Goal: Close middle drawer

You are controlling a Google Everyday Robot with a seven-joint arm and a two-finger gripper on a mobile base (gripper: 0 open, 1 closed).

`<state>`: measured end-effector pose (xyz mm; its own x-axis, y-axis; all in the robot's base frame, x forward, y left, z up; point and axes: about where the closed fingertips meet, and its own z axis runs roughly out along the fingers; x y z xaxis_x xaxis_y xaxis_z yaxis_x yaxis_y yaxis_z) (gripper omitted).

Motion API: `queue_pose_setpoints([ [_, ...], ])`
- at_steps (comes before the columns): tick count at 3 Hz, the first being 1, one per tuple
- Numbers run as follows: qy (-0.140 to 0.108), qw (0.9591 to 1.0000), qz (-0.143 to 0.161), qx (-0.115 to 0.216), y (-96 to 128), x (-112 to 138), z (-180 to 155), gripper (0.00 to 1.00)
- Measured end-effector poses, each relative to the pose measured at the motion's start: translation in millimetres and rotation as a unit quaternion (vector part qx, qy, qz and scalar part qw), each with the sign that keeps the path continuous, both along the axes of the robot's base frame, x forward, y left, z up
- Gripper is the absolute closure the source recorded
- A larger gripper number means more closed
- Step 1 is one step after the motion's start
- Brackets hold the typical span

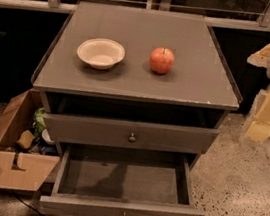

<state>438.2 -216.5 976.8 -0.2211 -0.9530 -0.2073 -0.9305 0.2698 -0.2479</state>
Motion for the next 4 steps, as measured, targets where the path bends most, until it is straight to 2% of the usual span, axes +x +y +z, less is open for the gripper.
queue_pose_setpoints([
  [1,0.000,1.0000,0.000,0.000,0.0,0.0,0.0,0.00],
  [2,0.000,1.0000,0.000,0.000,0.0,0.0,0.0,0.17],
  [4,0.000,1.0000,0.000,0.000,0.0,0.0,0.0,0.64],
])
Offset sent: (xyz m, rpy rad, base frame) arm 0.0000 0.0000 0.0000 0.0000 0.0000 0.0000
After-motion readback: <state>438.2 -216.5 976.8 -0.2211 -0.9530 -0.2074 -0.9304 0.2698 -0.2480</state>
